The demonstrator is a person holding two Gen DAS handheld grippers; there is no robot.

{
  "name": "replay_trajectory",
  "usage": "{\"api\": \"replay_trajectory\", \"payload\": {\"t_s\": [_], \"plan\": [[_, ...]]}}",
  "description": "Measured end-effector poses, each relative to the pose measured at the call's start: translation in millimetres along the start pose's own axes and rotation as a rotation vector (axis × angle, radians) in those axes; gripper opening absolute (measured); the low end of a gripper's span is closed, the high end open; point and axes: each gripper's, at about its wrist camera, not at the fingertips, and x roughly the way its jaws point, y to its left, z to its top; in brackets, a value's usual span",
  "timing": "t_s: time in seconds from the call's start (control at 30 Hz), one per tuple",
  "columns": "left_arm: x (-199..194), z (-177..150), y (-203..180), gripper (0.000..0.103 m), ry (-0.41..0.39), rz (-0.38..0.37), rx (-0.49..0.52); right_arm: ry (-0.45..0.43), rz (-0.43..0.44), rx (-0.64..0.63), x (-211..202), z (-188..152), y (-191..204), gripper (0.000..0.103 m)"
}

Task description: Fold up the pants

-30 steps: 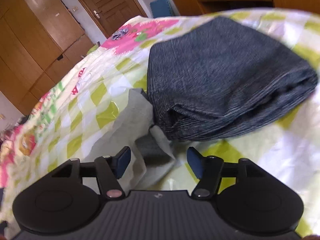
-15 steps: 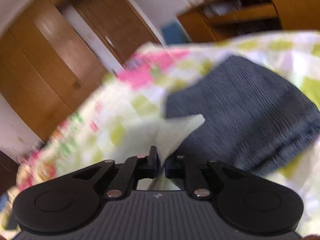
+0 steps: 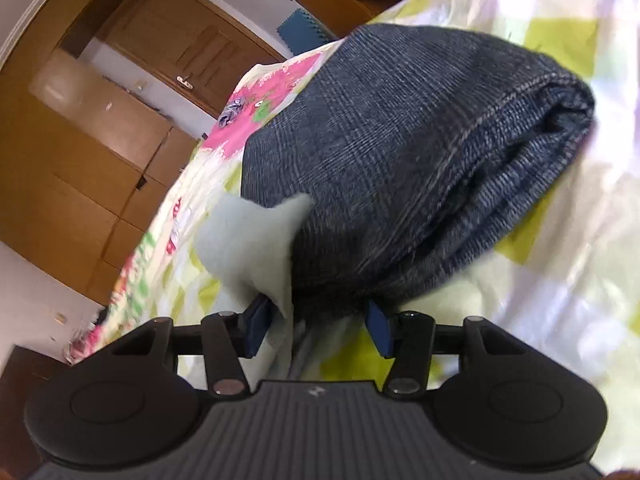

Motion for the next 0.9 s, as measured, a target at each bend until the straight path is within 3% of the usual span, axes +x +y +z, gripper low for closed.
{"api": "replay_trajectory", "payload": {"t_s": [0.13, 0.23, 0.4, 0.57, 0.77, 0.9], "plan": [[2, 7, 0, 0.033, -0.008, -0.004, -0.007, -0.004, -0.013, 0.011, 9, 9, 12, 0.053], [-1, 14, 2, 0.035, -0.03, -0.025, -0.036, -0.014, 0.034, 0.035, -7, -3, 11, 0.055], [-6, 23, -5, 0.036, -0.05, -0.035, -0.029, 0.037, 0.094, -0.004, -16, -21, 9, 0.055], [-9, 24, -5, 0.037, -0.018, -0.014, -0.031, 0.117, 0.116, 0.008, -7, -35, 18, 0.057], [-38, -10, 10, 0.038, 0.008, 0.099, -0.172, 0.142, 0.07, -0.316, -41, -88, 81, 0.057], [-52, -51, 25, 0.039, 0.047, 0.175, -0.282, 0.236, 0.141, -0.557, -41, -135, 142, 0.057]]}}
